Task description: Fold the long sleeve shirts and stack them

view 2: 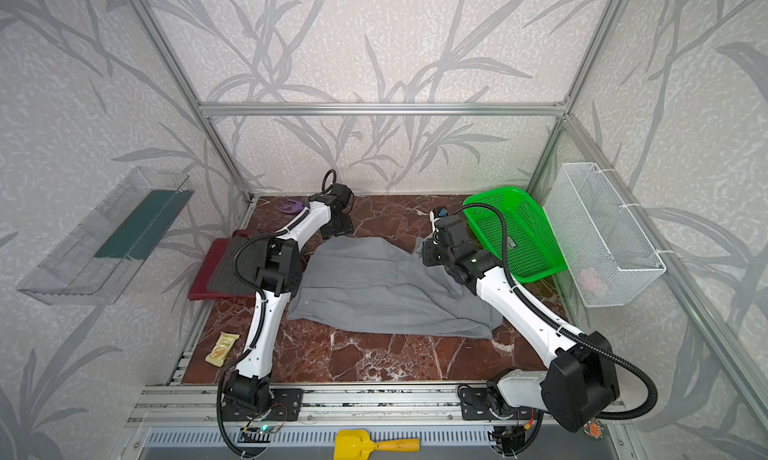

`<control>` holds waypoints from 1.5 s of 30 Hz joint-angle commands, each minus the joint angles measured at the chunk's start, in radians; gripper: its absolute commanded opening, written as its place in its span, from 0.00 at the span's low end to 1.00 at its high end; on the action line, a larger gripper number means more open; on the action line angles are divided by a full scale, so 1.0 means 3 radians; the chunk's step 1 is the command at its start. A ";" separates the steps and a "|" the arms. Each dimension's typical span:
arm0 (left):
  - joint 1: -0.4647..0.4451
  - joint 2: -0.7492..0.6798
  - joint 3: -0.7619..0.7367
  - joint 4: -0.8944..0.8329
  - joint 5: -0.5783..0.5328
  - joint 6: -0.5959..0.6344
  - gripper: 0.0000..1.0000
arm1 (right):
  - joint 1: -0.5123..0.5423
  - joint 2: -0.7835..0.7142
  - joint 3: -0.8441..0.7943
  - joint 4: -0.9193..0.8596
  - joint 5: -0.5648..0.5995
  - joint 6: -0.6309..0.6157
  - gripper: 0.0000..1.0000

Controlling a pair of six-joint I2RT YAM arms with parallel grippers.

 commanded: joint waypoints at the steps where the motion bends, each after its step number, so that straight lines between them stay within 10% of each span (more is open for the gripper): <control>1: -0.0007 0.0093 0.0091 -0.0200 -0.0068 -0.0040 0.64 | 0.0022 -0.0152 -0.0037 0.0025 0.0001 -0.0029 0.00; 45: -0.0063 -0.0206 -0.0793 0.0083 -0.0095 0.0019 0.00 | 0.0031 -0.0234 -0.0040 -0.0002 0.0055 -0.0023 0.00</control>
